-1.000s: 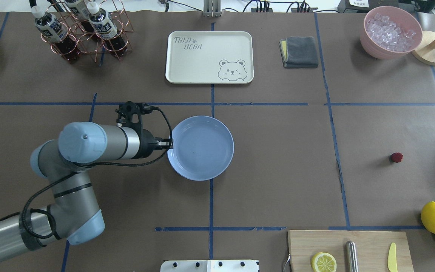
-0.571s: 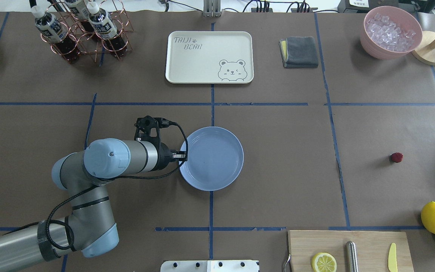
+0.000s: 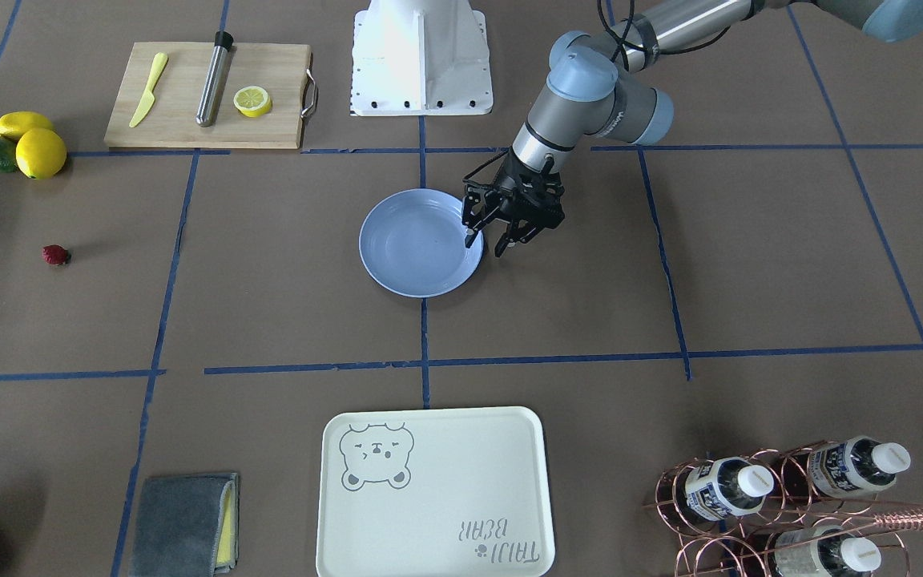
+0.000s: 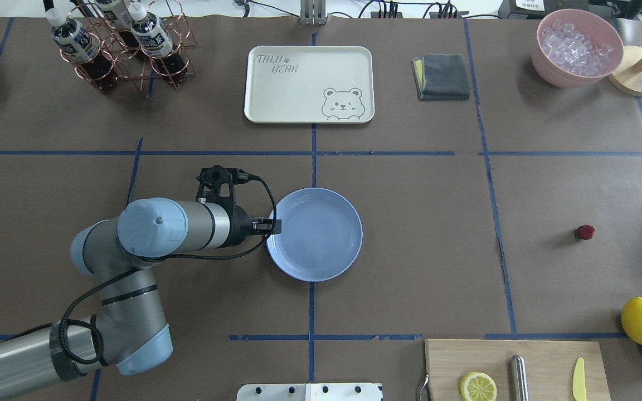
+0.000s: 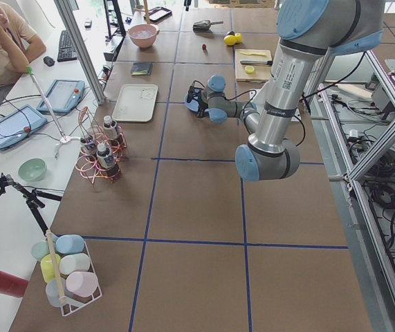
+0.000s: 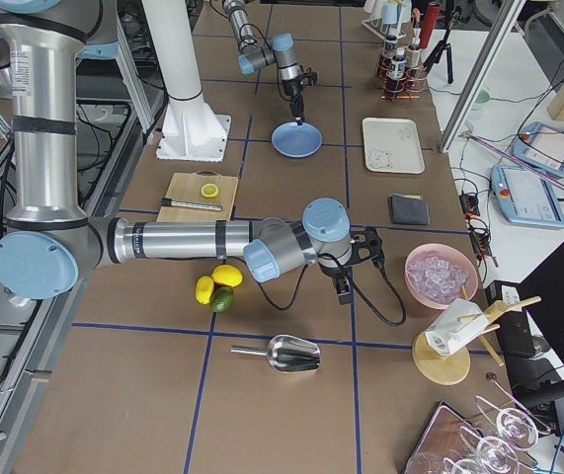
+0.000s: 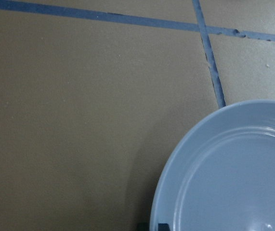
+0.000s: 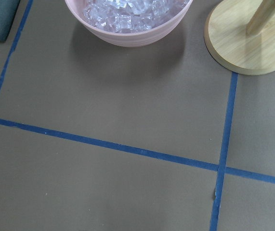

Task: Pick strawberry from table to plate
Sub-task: 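Withdraw the left arm while the right gripper grasps the red strawberry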

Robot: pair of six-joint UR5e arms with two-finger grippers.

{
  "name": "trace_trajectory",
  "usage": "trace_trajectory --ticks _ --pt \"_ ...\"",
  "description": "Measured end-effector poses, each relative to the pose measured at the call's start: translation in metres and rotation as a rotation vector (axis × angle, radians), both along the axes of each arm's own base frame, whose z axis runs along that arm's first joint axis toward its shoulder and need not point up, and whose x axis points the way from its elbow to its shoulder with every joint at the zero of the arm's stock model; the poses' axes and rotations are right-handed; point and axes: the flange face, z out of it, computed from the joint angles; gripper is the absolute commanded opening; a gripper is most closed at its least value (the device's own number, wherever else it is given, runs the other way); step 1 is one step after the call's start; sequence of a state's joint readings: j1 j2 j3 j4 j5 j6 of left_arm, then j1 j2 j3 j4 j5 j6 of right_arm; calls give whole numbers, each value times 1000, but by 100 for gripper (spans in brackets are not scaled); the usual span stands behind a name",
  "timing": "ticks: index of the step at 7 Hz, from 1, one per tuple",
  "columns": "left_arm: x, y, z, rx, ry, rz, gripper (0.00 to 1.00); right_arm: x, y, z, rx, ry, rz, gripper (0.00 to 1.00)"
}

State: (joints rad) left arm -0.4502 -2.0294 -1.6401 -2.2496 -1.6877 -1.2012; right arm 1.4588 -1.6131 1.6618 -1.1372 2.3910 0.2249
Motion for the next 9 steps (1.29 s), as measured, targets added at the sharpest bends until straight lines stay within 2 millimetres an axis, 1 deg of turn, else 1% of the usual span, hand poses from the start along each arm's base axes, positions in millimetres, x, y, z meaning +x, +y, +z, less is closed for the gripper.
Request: trace_trajectory --ticks 1,2,3,4,5,6,7,8,9 --pt "-39 -21 -6 46 -41 36 100 0 1 -8 37 -2 -3 100" --pt "-96 -45 -4 96 -105 79 100 0 2 -16 82 -6 -4 100" --pt "-165 -77 11 155 -183 121 100 -5 1 -22 110 -9 -10 100" --pt "-257 -114 50 239 -283 164 100 -19 -4 -34 144 -18 -32 100" --pt "-358 -144 107 283 -391 197 100 -35 -8 -51 172 -37 -46 100" --pt "-442 -163 165 248 -475 231 100 -50 -8 -62 178 -61 -46 100" --pt "-501 -170 211 164 -526 271 100 -63 -7 -69 184 -77 -51 100" --pt "-550 -167 242 59 -539 274 100 -74 -4 -75 186 -88 -61 100" --pt "-589 -155 262 -21 -530 248 100 -85 1 -75 174 -90 -69 100"
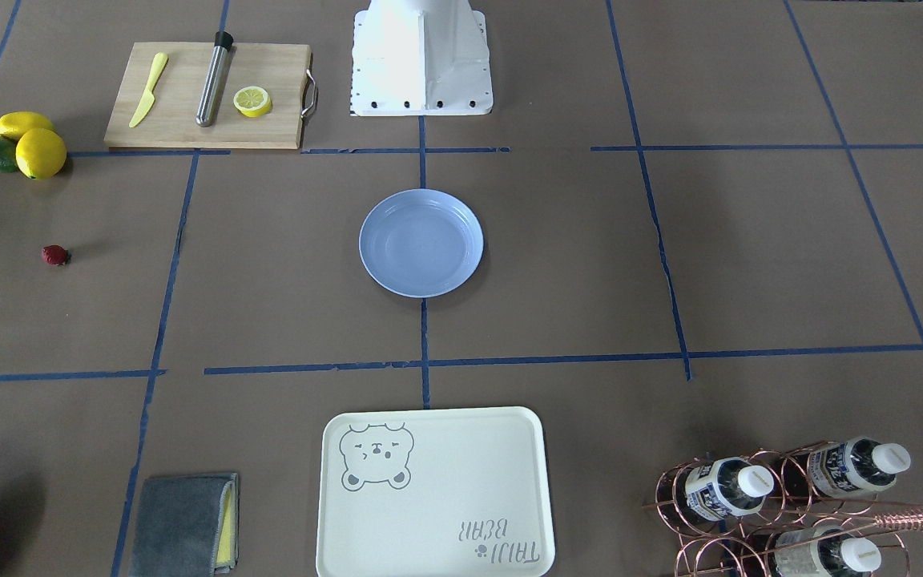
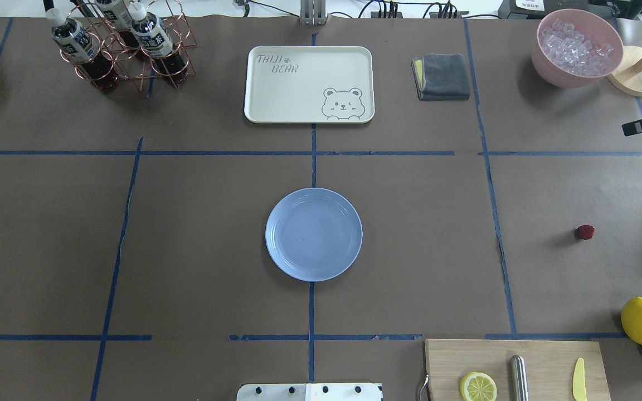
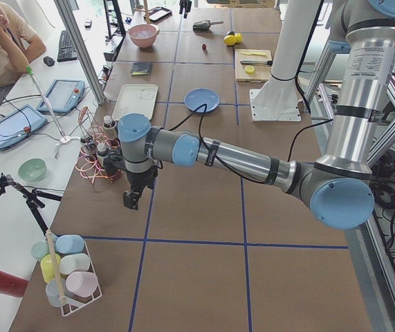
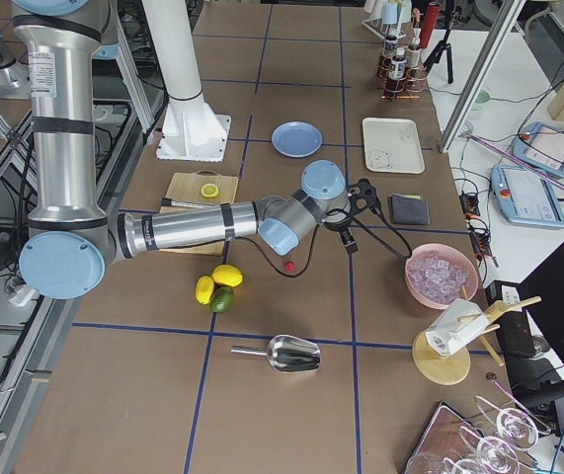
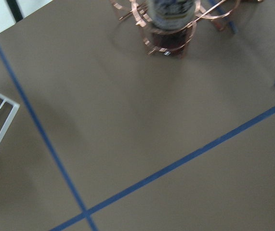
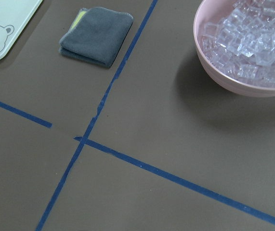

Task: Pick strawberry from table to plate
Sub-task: 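Withdraw the left arm while the right gripper grasps the red strawberry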

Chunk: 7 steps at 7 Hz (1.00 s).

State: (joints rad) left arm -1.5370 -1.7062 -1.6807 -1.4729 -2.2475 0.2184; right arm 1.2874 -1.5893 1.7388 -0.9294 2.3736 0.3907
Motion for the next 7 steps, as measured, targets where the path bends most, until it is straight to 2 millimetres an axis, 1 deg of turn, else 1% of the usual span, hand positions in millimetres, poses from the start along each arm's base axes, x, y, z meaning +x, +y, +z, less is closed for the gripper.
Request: trace_trajectory --ticks 1,2,4,5,6,7 --pt "-22 13 16 -50 17 -35 100 -17 10 9 -26 23 -2 100" --pt "-30 21 25 -81 39 -52 100 -38 29 28 -58 67 3 100" --pt "-32 24 40 -116 54 -62 100 -74 79 60 -86 91 29 98" --pt "-33 24 42 -120 56 -63 100 -91 98 70 -92 100 38 94" --pt "-33 24 42 -119 57 -63 100 -111 110 77 -95 119 43 92" --pt "-33 24 42 -118 58 -63 100 -128 119 83 -93 142 42 75"
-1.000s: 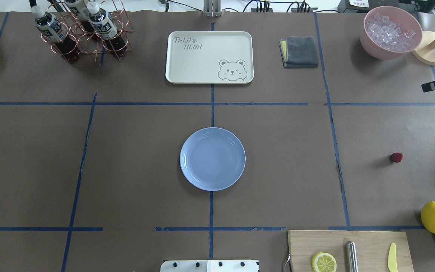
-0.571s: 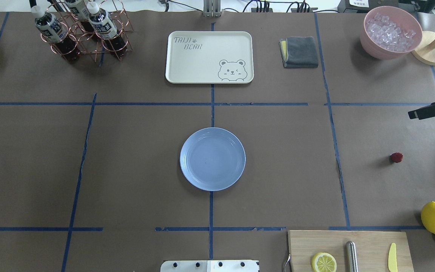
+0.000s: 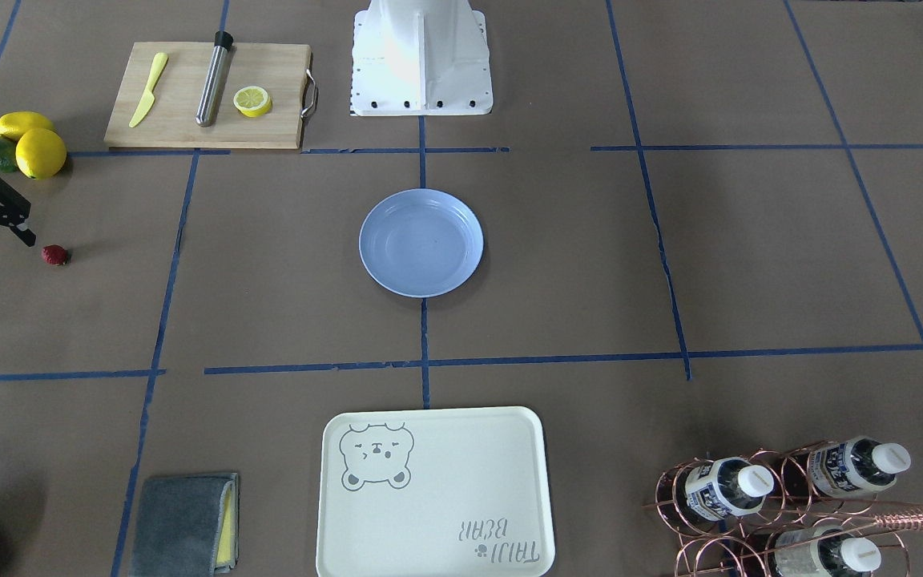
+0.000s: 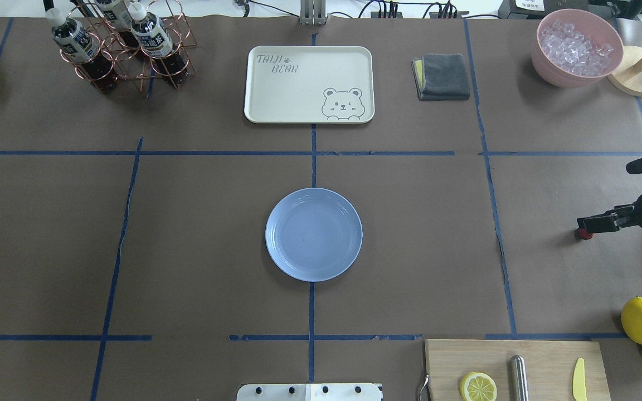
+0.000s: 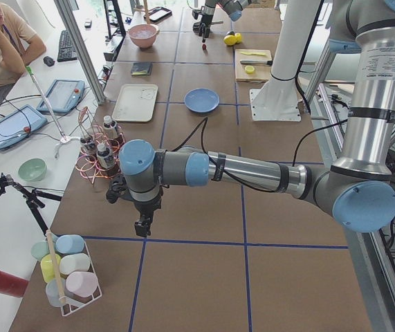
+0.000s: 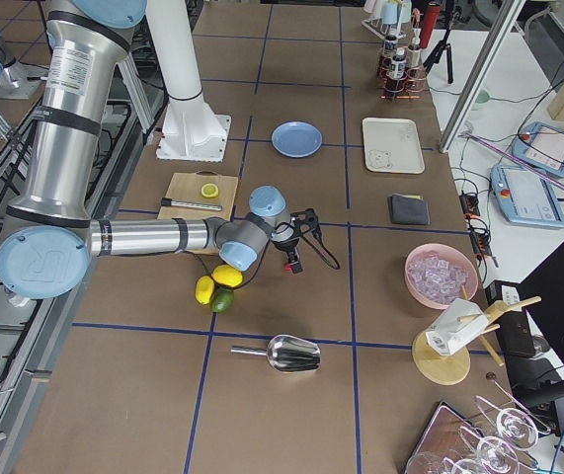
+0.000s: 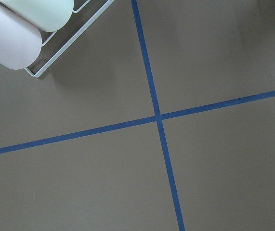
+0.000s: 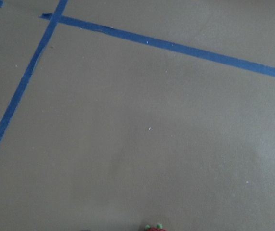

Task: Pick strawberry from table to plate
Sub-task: 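Withdraw the left arm while the right gripper grasps the red strawberry, then carry the strawberry with the right gripper over the blue plate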

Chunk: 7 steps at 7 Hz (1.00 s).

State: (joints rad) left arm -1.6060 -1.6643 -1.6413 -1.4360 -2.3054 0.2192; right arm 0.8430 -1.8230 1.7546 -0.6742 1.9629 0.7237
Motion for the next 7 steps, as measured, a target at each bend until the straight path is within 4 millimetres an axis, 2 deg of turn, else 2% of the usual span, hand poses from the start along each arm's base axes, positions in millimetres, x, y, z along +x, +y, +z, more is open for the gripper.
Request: trace_trajectory --ticks 2,3,4,6,7 --pt "0 0 1 1 1 1 100 -18 9 11 -1 30 -16 41" --pt "1 0 2 0 2 2 100 -22 10 14 3 39 -22 8" --pt "1 -1 3 0 2 3 100 -24 10 17 10 50 -20 0" --pt "1 -1 3 1 2 4 100 -26 8 14 29 58 -13 0" --pt "1 -1 3 1 2 5 100 -29 5 -1 46 38 -11 0"
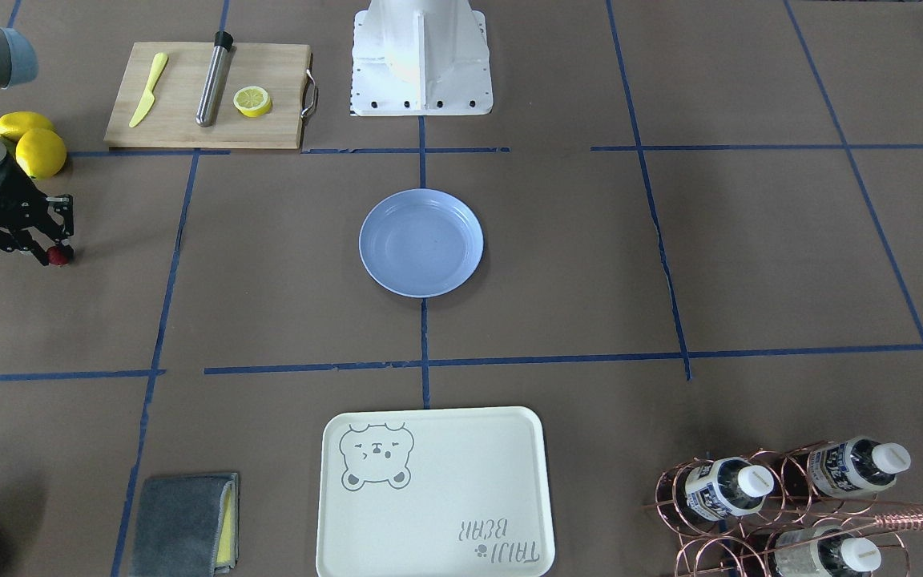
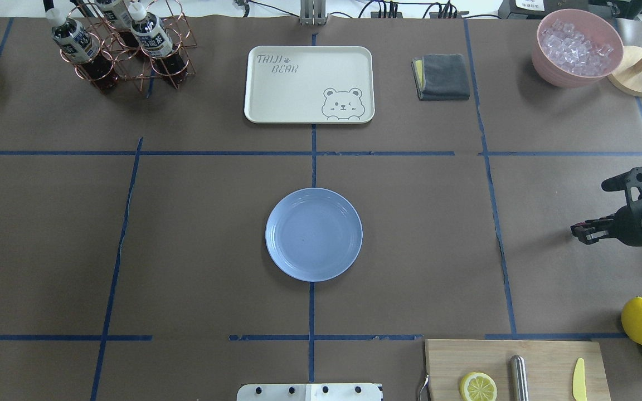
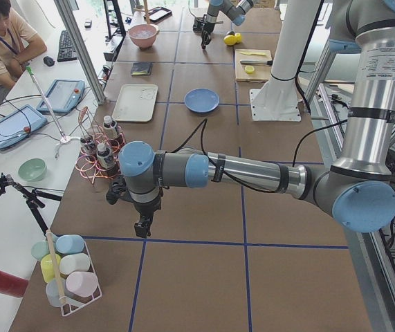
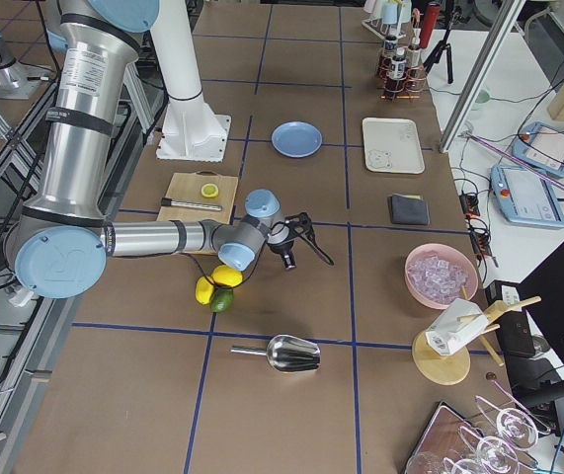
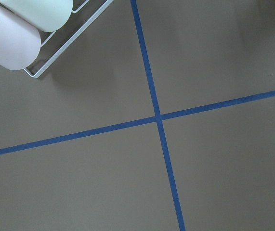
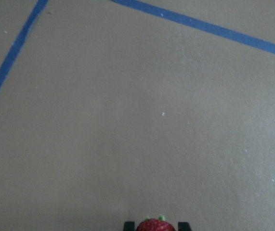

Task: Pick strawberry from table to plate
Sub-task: 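Carry the strawberry with the right gripper over the blue plate, then lower the strawberry onto the plate and open the right gripper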

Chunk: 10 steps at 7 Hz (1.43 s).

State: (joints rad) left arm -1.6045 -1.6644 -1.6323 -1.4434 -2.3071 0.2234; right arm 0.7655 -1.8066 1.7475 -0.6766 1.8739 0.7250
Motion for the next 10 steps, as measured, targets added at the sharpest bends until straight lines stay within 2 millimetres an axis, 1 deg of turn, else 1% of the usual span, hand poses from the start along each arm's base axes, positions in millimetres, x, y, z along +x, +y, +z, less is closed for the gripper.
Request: trace_trajectory --ticks 1,2,3,4,5,6,7,8,9,10 --pt "0 0 -1 1 0 0 100 -14 -13 -32 20 -31 1 0" --pt "0 0 -2 3 0 -1 100 -40 -37 -74 30 -52 6 0" --pt "0 0 -3 5 0 -2 100 -77 -65 -128 13 -77 23 0" --pt "0 0 -4 5 0 -2 100 -121 -81 -190 -26 -111 43 0" --pt "0 0 -4 6 0 -2 100 -172 -81 -252 -59 -132 70 0" --pt "0 0 -4 6 -1 -2 100 -230 -67 -306 -78 -130 112 0" --pt "0 0 -4 6 -1 -2 100 -280 -53 -343 -98 -120 145 0" --pt "0 0 -5 7 0 -2 100 -323 -36 -366 -124 -113 156 0" --pt "1 0 -5 7 8 -2 100 -351 -16 -371 -136 -103 155 0" --pt "2 0 -6 7 24 -1 100 -368 1 -370 -132 -88 153 0"
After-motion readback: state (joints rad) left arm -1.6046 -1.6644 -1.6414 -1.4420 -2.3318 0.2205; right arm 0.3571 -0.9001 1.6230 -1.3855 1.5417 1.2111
